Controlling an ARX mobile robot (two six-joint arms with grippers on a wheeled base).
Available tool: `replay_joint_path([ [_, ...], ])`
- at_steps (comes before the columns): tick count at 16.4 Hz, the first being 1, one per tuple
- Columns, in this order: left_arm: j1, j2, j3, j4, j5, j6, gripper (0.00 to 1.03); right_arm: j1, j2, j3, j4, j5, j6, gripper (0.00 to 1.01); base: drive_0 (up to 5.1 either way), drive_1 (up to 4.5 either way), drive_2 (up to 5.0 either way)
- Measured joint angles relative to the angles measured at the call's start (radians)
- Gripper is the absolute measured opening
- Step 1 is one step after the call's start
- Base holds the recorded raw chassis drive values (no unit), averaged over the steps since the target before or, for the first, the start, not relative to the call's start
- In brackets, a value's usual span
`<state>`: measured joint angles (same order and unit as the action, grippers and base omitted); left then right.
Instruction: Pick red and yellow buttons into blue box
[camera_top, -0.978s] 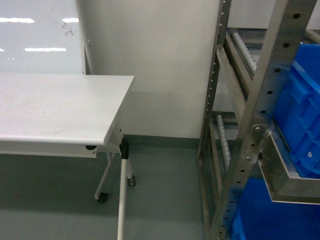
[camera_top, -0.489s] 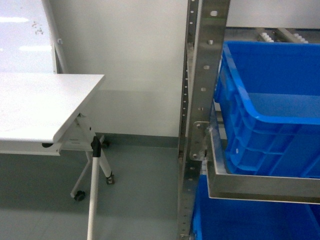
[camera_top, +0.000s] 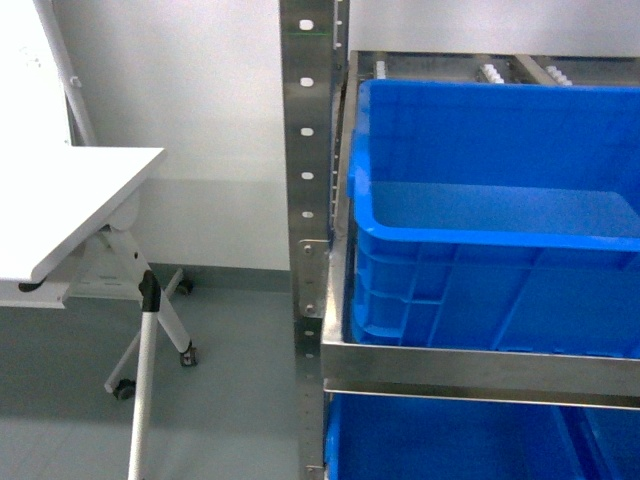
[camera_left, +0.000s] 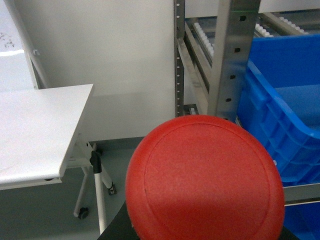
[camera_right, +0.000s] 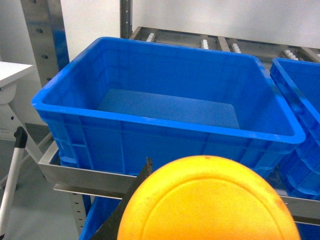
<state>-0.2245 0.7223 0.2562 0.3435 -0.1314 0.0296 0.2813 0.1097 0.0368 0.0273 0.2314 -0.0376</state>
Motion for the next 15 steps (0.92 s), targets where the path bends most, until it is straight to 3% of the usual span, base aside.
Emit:
replay_joint_path([
  [15, -0.001, 0.002, 0.0, 0.0, 0.0, 0.0, 0.24, 0.0, 0.0, 0.0, 0.0, 0.0, 0.0, 0.27, 5.0, -2.4, -2.4],
])
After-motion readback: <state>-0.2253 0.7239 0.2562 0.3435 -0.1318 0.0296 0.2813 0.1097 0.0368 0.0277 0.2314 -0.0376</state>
